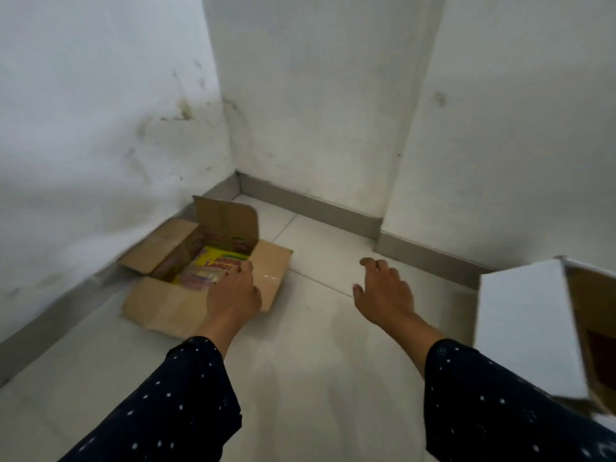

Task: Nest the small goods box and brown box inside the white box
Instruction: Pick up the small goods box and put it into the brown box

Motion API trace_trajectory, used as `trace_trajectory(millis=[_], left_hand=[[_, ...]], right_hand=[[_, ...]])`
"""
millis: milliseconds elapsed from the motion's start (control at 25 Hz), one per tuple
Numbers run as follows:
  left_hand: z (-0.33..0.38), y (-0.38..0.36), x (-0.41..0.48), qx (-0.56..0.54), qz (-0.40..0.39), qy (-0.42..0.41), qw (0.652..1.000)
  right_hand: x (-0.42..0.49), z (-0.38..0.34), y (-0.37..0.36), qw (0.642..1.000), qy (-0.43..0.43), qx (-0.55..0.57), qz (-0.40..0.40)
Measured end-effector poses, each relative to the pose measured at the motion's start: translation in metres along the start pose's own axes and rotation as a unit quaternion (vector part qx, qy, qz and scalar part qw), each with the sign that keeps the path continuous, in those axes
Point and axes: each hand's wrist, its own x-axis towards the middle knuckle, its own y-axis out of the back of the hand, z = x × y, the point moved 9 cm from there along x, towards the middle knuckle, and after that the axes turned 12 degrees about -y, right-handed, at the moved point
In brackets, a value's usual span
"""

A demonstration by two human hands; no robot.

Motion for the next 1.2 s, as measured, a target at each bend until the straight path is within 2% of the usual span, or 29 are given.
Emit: trace_trajectory(millis=[80,240,400,520,600,680,840,920,1000,1120,1200], left_hand=[[-0.063,-0.018,0.008,0.018,-0.011,0.014,1.000],[-0.149,-0.061,0.022,0.022,-0.022,0.030,0.999],[-0.192,-0.114,0.032,0.041,-0.043,0.015,0.998],[-0.198,-0.136,0.038,0.047,-0.034,-0.015,0.998],[-0.195,-0.142,0.045,0.042,-0.032,-0.031,0.998],[-0.188,-0.143,0.051,0.017,-0.025,-0.029,0.999],[-0.203,-0.126,0.047,0.015,0.037,0.074,0.996],[-0.216,-0.120,0.039,0.023,0.036,0.126,0.991],[-0.219,-0.122,0.035,0.016,0.015,0.143,0.989],[-0.218,-0.127,0.036,-0.092,0.022,0.198,0.976],[-0.226,-0.133,0.034,-0.179,0.034,0.272,0.945]], right_hand=[[0.009,-0.056,-0.048,1.000,0.020,-0.006,-0.019],[0.028,-0.123,-0.143,0.996,0.028,-0.011,-0.079],[0.044,-0.151,-0.230,0.983,-0.040,0.042,-0.172],[0.051,-0.151,-0.256,0.956,-0.136,0.175,-0.190],[0.062,-0.139,-0.255,0.931,-0.199,0.264,-0.152],[0.074,-0.125,-0.243,0.923,-0.226,0.290,-0.113],[0.096,-0.093,-0.193,0.947,-0.201,0.248,-0.038],[0.101,-0.074,-0.165,0.960,-0.180,0.212,0.002],[0.099,-0.060,-0.148,0.971,-0.161,0.174,0.021],[0.093,-0.050,-0.135,0.977,-0.149,0.150,0.039],[0.090,-0.048,-0.127,0.978,-0.149,0.140,0.044]])
